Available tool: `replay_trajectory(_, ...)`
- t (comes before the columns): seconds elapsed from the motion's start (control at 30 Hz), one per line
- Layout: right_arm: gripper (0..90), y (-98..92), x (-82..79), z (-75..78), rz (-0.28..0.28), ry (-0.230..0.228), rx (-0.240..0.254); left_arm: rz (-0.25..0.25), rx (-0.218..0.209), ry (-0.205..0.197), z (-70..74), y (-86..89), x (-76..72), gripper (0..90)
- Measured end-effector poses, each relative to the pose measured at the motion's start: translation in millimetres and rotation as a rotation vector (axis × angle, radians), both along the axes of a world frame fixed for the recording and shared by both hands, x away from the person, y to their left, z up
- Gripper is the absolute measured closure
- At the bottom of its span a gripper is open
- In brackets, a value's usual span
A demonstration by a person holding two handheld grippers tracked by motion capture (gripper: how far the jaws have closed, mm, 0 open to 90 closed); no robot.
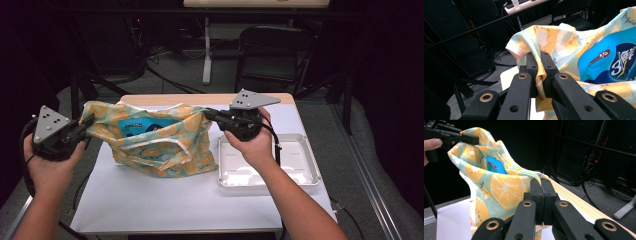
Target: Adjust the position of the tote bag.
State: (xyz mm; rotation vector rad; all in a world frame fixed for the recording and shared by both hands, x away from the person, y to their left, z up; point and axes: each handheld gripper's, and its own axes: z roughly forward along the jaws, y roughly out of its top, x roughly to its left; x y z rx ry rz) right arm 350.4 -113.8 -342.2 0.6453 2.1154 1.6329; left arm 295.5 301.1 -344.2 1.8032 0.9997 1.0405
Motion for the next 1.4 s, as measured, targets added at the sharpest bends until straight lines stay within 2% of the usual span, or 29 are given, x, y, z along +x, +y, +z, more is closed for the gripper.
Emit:
replay_trajectory(0.73,89.4,-2.0,1.2,-7.3,-0.013,0.014,-0.005,-0.007,-0.011,0.026,-9.7,-0.9,3.8,82.3)
replay_trajectory(1.03,86.7,-5.0,-3.3,-15.4,-0.008,0.020,-0.010,-0.026,-0.027,0.031,-17.0,-2.3,-1.8,78.1)
replay_trajectory(1.4,82.7,-7.5,-9.3,-18.9,0.000,0.019,-0.014,-0.044,-0.042,0.026,-18.5,-4.5,-7.8,74.2)
